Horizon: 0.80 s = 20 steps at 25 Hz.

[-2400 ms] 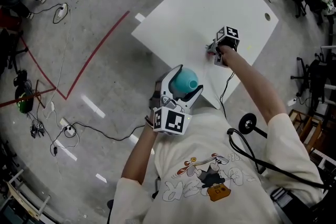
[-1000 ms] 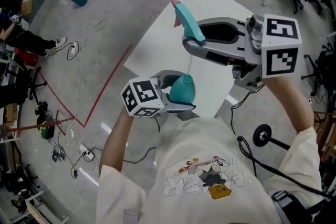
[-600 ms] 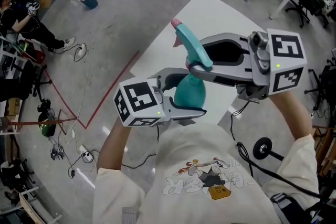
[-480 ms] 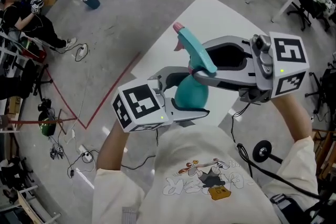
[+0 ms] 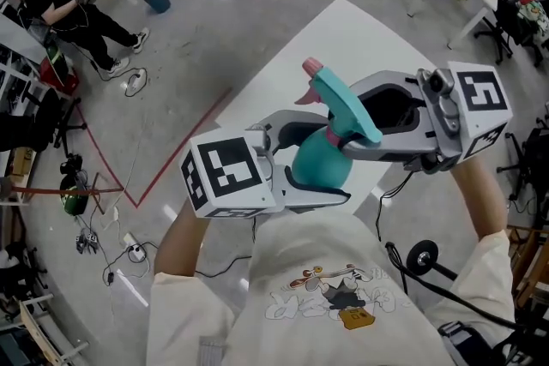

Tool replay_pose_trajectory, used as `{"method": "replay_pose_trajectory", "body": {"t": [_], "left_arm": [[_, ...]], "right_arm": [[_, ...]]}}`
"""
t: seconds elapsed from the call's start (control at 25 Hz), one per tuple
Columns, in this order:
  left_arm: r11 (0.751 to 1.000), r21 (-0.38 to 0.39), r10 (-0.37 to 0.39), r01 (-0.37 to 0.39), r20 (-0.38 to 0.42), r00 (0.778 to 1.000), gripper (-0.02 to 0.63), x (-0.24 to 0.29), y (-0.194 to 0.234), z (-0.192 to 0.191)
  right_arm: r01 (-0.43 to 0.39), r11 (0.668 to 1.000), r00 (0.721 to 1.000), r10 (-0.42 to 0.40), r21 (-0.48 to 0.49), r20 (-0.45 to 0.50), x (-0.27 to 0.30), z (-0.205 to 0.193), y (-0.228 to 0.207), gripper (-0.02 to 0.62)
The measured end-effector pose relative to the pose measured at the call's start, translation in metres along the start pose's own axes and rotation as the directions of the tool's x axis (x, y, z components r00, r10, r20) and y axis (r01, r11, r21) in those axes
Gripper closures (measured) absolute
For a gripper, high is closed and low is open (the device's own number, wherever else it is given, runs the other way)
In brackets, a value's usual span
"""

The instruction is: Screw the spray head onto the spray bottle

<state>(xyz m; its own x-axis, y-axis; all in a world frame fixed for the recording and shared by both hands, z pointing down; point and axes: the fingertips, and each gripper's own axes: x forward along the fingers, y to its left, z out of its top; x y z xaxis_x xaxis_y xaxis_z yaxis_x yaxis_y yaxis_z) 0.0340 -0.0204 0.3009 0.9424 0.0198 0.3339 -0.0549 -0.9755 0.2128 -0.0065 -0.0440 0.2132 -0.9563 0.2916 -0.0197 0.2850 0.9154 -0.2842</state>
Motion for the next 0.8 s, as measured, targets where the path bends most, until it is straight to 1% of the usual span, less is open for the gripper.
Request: {"method": "replay_pose_trajectory", "body": {"t": [0.16, 0.24, 0.32, 0.4, 0.48, 0.52, 0.64, 0.72, 0.8], "left_arm": [[0.993, -0.006, -0.114, 0.114, 0.002, 0.993, 0.207, 0.008, -0.014, 0.008], [0.988, 0.0, -0.156, 0.156, 0.009, 0.988, 0.207, 0.007, -0.023, 0.012], [0.987, 0.022, -0.162, 0.162, 0.019, 0.987, 0.207, 0.004, -0.027, 0.018], [0.988, 0.048, -0.145, 0.144, 0.027, 0.989, 0.207, 0.003, -0.027, 0.024], [0.992, 0.066, -0.109, 0.106, 0.035, 0.993, 0.207, 0.004, -0.023, 0.027], [0.995, 0.068, -0.081, 0.079, 0.04, 0.996, 0.207, 0.005, -0.019, 0.027], [0.997, 0.057, 0.041, -0.045, 0.062, 0.997, 0.207, 0.006, -0.003, 0.026], [0.986, 0.048, 0.154, -0.157, 0.064, 0.986, 0.207, 0.007, 0.011, 0.025], [0.963, 0.041, 0.265, -0.267, 0.051, 0.963, 0.207, 0.009, 0.026, 0.022]], "right_arm": [[-0.134, 0.991, 0.991, 0.134, -0.02, -0.008, -0.007, 0.003, 0.015, 0.465], [-0.185, 0.982, 0.983, 0.184, -0.029, -0.01, -0.004, 0.007, 0.024, 0.465], [-0.224, 0.974, 0.975, 0.223, -0.045, -0.011, -0.003, 0.011, 0.031, 0.463], [-0.263, 0.963, 0.965, 0.263, -0.061, -0.016, -0.006, 0.016, 0.034, 0.465], [-0.289, 0.954, 0.957, 0.288, -0.076, -0.02, -0.008, 0.018, 0.035, 0.465], [-0.288, 0.954, 0.958, 0.287, -0.083, -0.021, -0.009, 0.018, 0.033, 0.463], [-0.237, 0.967, 0.971, 0.238, -0.094, -0.01, -0.012, 0.017, 0.022, 0.463], [-0.18, 0.979, 0.984, 0.181, -0.097, -0.001, -0.016, 0.015, 0.011, 0.463], [-0.11, 0.987, 0.994, 0.11, -0.119, -0.01, -0.02, 0.01, 0.001, 0.463]]}}
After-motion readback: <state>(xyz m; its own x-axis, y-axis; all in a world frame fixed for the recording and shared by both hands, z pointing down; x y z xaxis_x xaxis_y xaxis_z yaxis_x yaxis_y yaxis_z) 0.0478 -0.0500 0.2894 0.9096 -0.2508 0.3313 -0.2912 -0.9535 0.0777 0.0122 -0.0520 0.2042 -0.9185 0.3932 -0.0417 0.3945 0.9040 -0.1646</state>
